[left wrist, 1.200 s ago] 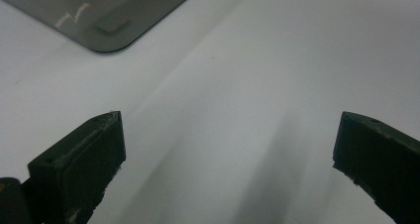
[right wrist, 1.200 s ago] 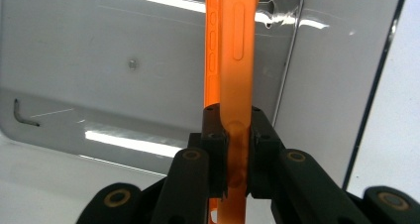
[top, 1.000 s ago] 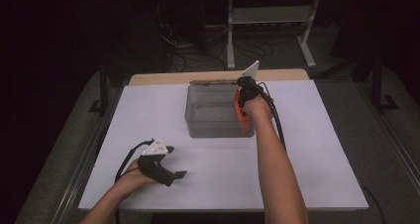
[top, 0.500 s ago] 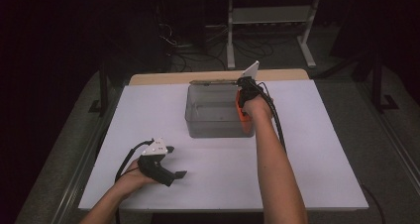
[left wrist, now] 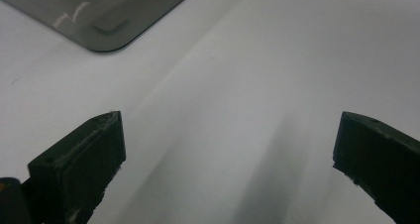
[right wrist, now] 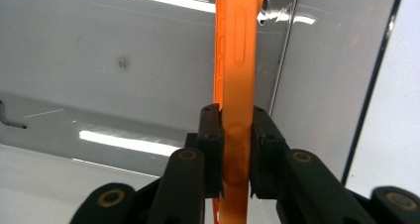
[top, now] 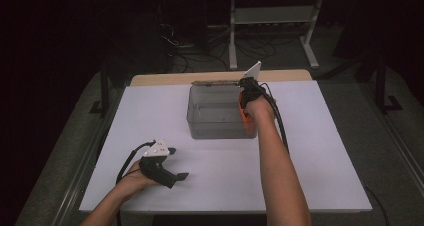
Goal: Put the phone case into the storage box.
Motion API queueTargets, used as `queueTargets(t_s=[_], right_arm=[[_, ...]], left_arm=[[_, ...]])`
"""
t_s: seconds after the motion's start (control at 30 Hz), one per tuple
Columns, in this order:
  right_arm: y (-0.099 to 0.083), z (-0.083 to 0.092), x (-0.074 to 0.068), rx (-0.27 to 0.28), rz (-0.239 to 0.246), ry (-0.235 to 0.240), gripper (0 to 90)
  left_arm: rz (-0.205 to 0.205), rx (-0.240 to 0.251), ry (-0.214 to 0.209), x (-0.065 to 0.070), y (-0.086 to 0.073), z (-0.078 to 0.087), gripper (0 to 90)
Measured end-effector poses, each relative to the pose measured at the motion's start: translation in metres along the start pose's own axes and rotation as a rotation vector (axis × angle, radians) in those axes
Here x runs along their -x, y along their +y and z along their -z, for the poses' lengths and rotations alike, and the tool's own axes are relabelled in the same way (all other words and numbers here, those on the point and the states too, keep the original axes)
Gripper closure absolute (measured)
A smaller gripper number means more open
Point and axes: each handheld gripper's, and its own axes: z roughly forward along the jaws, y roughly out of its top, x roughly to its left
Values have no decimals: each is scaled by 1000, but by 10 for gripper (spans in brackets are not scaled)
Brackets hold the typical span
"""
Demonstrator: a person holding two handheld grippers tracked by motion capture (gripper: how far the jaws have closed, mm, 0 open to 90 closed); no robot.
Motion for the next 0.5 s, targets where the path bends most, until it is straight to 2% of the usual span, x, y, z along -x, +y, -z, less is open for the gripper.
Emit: queueTargets(t_s=[0.5], right_arm=[[0,15,-1,27,25,-16,701]], left_arm=[[2,-1,-1,0,0,0,0]])
